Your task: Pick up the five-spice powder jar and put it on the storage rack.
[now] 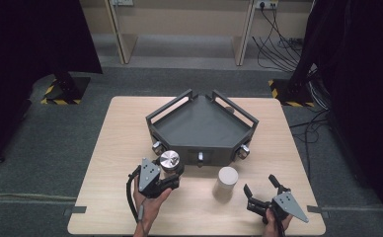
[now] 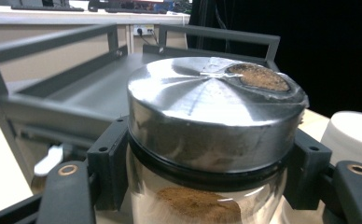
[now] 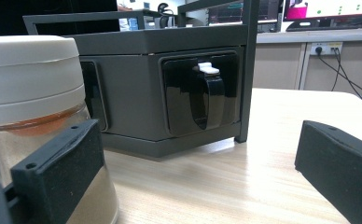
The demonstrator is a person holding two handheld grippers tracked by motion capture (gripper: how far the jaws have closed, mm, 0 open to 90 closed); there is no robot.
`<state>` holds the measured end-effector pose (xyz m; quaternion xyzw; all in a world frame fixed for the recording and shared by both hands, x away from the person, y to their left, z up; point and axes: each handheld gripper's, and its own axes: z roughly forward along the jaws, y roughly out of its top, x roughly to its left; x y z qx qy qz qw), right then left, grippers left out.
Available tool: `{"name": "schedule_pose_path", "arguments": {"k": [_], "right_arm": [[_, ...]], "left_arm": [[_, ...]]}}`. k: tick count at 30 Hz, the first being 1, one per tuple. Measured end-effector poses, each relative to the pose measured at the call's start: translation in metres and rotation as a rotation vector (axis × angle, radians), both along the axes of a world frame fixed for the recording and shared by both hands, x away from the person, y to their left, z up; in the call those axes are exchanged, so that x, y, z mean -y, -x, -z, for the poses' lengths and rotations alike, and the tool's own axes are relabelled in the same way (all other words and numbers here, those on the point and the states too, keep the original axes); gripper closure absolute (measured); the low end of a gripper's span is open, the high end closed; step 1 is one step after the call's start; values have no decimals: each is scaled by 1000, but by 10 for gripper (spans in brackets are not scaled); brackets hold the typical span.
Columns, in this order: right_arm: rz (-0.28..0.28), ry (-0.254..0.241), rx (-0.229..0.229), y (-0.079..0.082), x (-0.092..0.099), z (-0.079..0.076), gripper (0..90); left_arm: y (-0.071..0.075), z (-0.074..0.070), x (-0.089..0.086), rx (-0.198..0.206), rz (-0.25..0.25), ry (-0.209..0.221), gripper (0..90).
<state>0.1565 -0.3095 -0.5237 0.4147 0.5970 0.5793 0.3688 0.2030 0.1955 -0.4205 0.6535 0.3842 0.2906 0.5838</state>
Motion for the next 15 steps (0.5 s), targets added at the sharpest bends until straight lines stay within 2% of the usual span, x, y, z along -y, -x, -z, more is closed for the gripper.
{"name": "schedule_pose_path", "arguments": {"k": [5,10,15], "right_arm": [[-1,1,-1,0,0,0,14],[-2,0,-1,0,0,0,14],[-3,-1,-2,0,1,0,14]], "left_arm": [[-6,-13,2,8,12,-13,305],[-20,-28,3,2,39,-14,305],[-32,-40,2,-5,59,-1,306]]}}
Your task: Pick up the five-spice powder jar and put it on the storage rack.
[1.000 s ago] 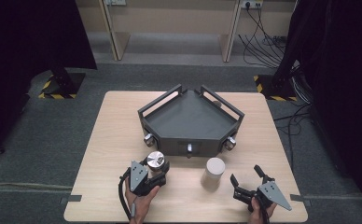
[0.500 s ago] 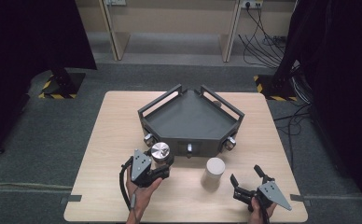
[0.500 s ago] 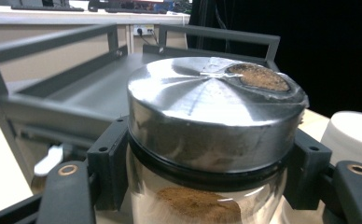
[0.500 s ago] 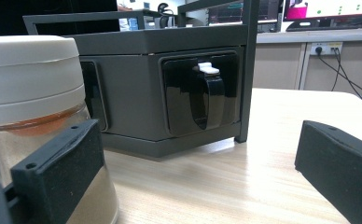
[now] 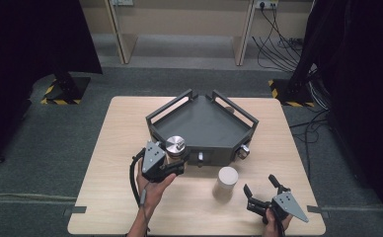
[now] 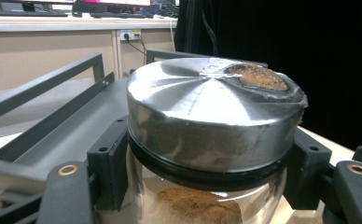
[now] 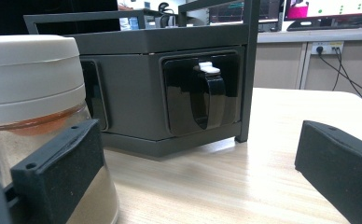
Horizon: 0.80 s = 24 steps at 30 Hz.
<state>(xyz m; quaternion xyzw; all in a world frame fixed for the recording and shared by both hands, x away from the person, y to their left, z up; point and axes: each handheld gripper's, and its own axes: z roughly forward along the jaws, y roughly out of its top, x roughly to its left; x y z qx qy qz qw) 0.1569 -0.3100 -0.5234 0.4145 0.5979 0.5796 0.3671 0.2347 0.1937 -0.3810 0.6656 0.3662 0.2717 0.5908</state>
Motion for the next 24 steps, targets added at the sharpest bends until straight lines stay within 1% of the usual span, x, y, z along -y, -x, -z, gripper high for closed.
{"name": "schedule_pose_path", "arguments": {"k": [6,8,9,12,15,16,19,22,24], "right_arm": [[-1,1,0,0,0,0,14],[-1,0,0,0,0,0,14],[0,0,0,0,0,0,14],[-1,0,0,0,0,0,14],[-1,0,0,0,0,0,14],[-1,0,0,0,0,0,14],[-1,0,0,0,0,0,14],[-1,0,-1,0,0,0,14],[-1,0,0,0,0,0,14]], "left_arm": [[-13,-13,2,6,-7,-5,306],[-15,-15,2,6,-6,-4,306],[-19,-17,3,7,-9,-3,306],[-24,-21,6,12,-12,-10,306],[-31,-24,9,4,-21,-6,306],[-31,-24,9,4,-21,-6,306],[-40,-26,12,0,-31,-2,306],[-43,-26,15,1,-39,-4,306],[-48,-27,18,5,-48,-7,306]]}}
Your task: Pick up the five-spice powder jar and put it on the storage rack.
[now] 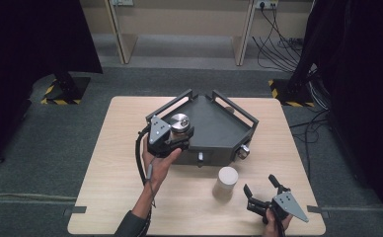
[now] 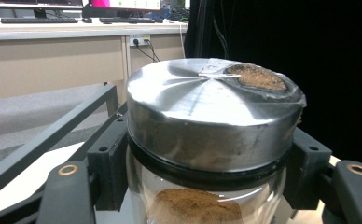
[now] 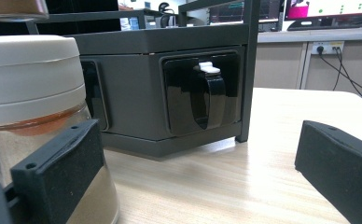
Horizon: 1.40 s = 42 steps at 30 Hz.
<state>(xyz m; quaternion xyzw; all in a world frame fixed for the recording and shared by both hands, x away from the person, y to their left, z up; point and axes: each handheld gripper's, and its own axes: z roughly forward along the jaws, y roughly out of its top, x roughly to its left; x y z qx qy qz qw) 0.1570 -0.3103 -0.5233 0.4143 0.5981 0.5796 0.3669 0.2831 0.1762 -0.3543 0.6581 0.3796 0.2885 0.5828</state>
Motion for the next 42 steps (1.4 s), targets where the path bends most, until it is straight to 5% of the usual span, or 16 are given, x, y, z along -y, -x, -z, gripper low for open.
{"name": "schedule_pose_path", "arguments": {"k": [26,42], "right_arm": [[-2,-9,-2,0,1,0,14],[-6,-11,0,-1,1,1,14]], "left_arm": [[-38,15,24,20,-114,-4,307],[-49,21,29,-11,-153,-10,306]]}}
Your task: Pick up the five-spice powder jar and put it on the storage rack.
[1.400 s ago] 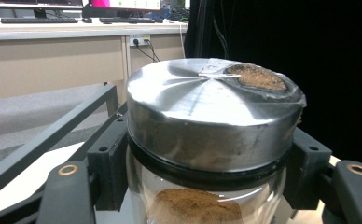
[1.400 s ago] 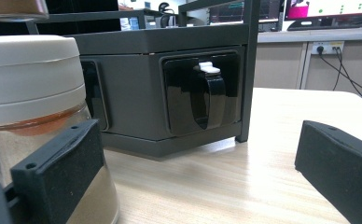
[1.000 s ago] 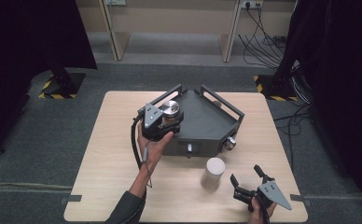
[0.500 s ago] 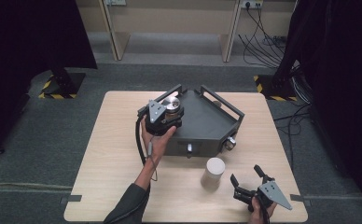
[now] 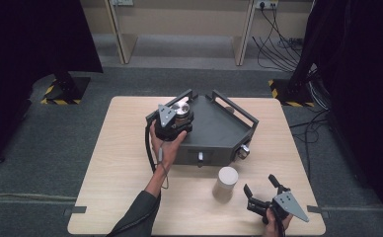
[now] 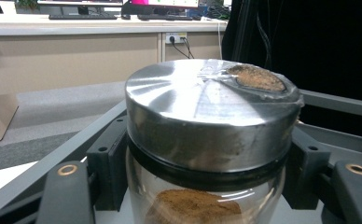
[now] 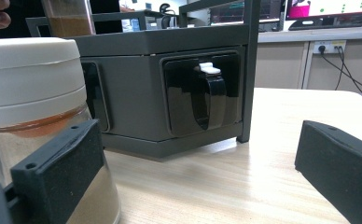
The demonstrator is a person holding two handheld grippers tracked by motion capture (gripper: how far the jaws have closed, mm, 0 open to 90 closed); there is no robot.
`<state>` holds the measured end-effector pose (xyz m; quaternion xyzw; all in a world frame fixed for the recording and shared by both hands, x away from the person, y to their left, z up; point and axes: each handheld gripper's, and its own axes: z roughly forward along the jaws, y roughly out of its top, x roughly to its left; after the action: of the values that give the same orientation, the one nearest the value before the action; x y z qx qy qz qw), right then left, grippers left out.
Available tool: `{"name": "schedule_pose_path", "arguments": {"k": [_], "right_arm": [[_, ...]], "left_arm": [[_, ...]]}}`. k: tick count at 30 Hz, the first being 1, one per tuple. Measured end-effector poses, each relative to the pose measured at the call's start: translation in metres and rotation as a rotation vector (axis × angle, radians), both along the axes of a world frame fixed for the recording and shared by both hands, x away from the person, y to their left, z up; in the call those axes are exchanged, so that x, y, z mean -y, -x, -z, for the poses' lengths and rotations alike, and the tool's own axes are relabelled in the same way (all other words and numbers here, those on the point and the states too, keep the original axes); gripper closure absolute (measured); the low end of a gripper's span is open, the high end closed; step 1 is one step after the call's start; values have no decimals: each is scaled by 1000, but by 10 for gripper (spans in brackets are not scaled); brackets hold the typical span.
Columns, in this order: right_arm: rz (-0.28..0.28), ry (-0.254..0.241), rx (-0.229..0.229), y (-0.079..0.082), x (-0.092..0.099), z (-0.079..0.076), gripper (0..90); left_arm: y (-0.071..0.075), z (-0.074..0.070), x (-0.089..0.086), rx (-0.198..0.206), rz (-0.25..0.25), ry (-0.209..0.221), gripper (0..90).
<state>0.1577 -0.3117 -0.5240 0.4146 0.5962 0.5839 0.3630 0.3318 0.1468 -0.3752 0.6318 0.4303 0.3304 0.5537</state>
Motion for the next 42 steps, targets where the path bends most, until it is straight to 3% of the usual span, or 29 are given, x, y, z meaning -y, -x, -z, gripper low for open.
{"name": "schedule_pose_path", "arguments": {"k": [12,23,27,31,42], "right_arm": [[-2,1,0,0,0,0,14],[-2,2,0,0,0,0,14],[-3,2,0,0,0,0,16],[-4,3,0,0,0,0,16],[-4,6,1,0,0,0,16]], "left_arm": [[-4,5,3,-19,-15,-11,306],[-1,12,6,7,-25,-23,300],[1,14,4,4,-34,21,150],[5,13,4,9,-49,31,33],[16,13,1,49,-34,36,12]]}}
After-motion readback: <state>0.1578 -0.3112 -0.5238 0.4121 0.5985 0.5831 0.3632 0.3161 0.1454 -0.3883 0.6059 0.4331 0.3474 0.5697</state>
